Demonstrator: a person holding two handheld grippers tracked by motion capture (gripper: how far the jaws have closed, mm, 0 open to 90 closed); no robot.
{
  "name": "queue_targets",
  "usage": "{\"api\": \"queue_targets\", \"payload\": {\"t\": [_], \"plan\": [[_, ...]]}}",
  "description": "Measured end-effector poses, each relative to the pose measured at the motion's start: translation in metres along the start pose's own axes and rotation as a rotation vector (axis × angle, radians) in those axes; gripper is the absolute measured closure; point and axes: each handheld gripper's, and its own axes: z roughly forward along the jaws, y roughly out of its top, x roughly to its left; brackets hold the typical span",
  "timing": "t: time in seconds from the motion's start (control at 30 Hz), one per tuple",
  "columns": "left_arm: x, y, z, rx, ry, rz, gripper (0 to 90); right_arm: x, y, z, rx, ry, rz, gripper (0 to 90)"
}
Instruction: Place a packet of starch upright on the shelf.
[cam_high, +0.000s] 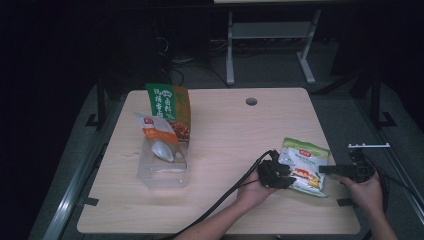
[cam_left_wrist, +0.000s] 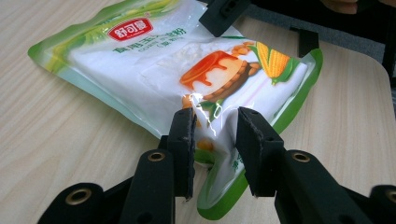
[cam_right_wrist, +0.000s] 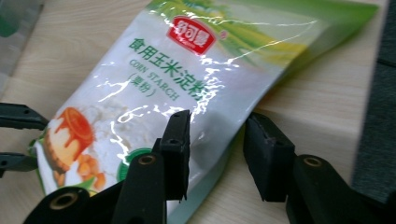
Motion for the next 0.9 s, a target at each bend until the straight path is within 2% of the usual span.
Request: {"api": "queue_targets", "payload": {"t": [0.13,0.3,0.37,0.43,0.47,0.5,0.53,0.57,0.6,0.63,0.8,0.83,0.9], "plan": [[0.001,-0.001,-0.001,0.02,0.012,0.014,64.1,0.005,0.002,0.001,0.006,0.018,-0.018,82.3],[0.006,-0.007,-0.008,0.009,0.023,-0.023,56.2,0.013,0.001,0.005,0.034,0.043,-0.04,88.4],[0.008,-0.007,-0.011,0.016,0.015,-0.023,54.5,0.017,0.0,0.007,0.046,0.065,-0.032,88.5],[0.008,-0.009,-0.013,0.005,0.009,-0.039,54.5,0.018,-0.002,0.009,0.053,0.081,-0.042,88.2],[0.01,-0.009,-0.015,0.019,0.004,-0.027,56.1,0.019,-0.003,0.009,0.057,0.09,-0.044,87.2],[0.01,-0.011,-0.016,0.013,-0.003,-0.041,59.0,0.018,-0.004,0.011,0.068,0.121,-0.037,81.0],[0.01,-0.011,-0.016,0.013,-0.003,-0.041,60.0,0.018,-0.004,0.011,0.068,0.121,-0.037,81.0],[0.011,-0.012,-0.015,0.02,-0.014,-0.055,61.0,0.015,-0.004,0.012,0.071,0.135,-0.028,71.7],[0.011,-0.012,-0.015,0.02,-0.014,-0.055,61.4,0.015,-0.004,0.012,0.071,0.135,-0.028,71.7],[0.011,-0.012,-0.014,0.019,-0.012,-0.046,61.7,0.013,-0.003,0.014,0.069,0.134,-0.016,65.7],[0.012,-0.012,-0.013,0.028,-0.013,-0.04,61.9,0.01,-0.002,0.018,0.069,0.175,0.012,64.9],[0.012,-0.013,-0.013,0.039,-0.012,-0.04,61.9,0.009,-0.002,0.022,0.071,0.222,0.026,66.8],[0.012,-0.013,-0.012,0.039,-0.008,-0.036,61.9,0.009,-0.002,0.024,0.075,0.241,0.028,68.1]]}}
